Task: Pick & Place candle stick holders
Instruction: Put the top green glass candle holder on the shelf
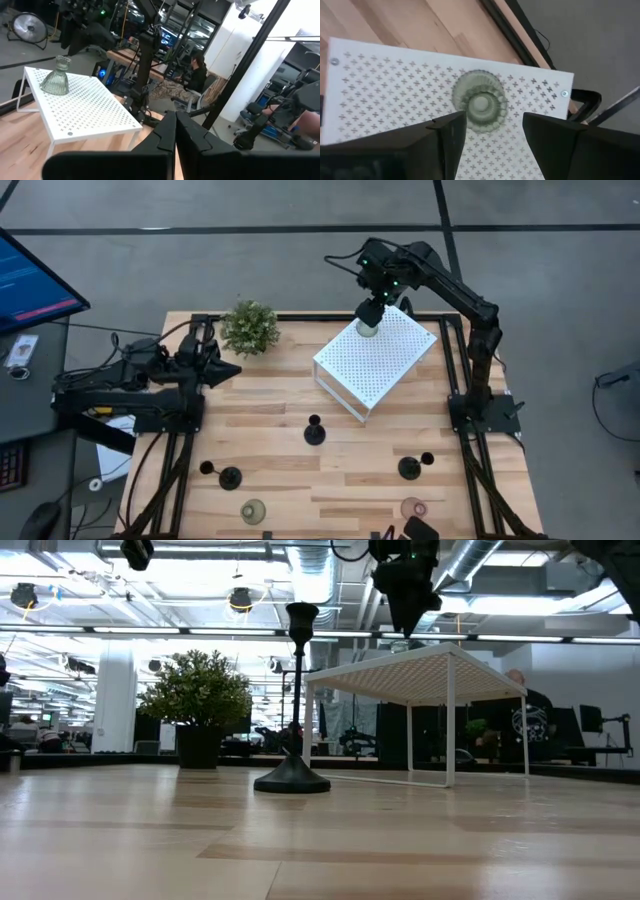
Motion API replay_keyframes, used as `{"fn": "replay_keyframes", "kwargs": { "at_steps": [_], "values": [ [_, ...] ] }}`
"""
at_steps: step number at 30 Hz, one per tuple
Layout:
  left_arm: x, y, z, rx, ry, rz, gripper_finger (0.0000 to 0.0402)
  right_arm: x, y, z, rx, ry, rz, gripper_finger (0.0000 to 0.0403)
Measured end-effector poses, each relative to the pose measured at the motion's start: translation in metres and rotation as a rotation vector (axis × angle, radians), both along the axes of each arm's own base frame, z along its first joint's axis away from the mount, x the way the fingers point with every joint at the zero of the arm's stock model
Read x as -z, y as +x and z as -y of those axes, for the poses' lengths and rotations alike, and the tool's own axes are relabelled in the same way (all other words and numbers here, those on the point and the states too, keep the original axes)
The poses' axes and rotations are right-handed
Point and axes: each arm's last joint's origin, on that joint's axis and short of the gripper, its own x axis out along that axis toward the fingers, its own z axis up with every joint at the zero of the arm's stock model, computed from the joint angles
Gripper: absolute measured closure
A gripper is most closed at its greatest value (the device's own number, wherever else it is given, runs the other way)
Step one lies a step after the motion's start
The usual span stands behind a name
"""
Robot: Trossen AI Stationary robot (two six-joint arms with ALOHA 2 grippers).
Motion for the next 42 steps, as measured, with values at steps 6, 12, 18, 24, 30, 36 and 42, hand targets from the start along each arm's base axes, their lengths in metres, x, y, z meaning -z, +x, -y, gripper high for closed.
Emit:
{"fn": "replay_keyframes", "kwargs": {
  "at_steps": [6, 12, 18, 24, 30, 36, 42],
  "values": [
    [0.000, 0.000, 0.000, 0.000, 0.000, 0.001, 0.0397, 0.005, -0.001, 0.004, -0.024, 0.022, -0.004, 0.0214],
    [0.000, 0.000, 0.000, 0.000, 0.000, 0.000, 0.0396, 0.016, 0.001, 0.006, -0.043, 0.055, -0.024, 0.0214],
    [0.000, 0.000, 0.000, 0.002, -0.019, 0.000, 0.0395, 0.021, -0.003, 0.018, -0.033, 0.044, -0.013, 0.0222],
    [0.000, 0.000, 0.000, 0.002, -0.022, 0.003, 0.0397, 0.029, -0.005, 0.022, -0.034, 0.098, -0.003, 0.0252],
    [0.000, 0.000, 0.000, 0.002, -0.022, 0.005, 0.0395, 0.031, -0.003, 0.018, -0.055, 0.111, -0.025, 0.0280],
    [-0.001, 0.000, 0.000, 0.002, -0.022, 0.006, 0.0397, 0.028, -0.009, 0.012, -0.054, 0.133, -0.050, 0.0281],
    [-0.001, 0.000, 0.000, 0.002, -0.026, 0.006, 0.0393, -0.017, -0.030, -0.001, -0.046, -0.017, 0.104, 0.0231]
  ]
}}
